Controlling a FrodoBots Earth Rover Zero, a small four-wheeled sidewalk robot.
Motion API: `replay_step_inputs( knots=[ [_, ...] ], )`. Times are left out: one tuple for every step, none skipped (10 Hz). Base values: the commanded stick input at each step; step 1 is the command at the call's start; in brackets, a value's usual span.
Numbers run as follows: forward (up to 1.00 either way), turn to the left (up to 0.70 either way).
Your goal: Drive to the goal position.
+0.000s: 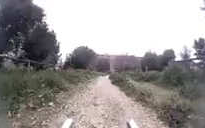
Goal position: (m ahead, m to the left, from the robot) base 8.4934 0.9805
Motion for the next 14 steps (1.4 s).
replay_step_inputs(
  knots=[
    [0.70,0.00],
    [0.70,0.00],
    [0.70,0.00],
    [0.70,0.00],
    [0.70,0.00],
    [0.70,0.00],
    [0.70,0.00],
    [0.70,0.00],
    [0.70,0.00],
    [0.70,-0.19],
    [0.70,-0.32],
    [0.70,-0.26],
    [0.70,-0.09],
    [0.70,0.00]
  ],
)
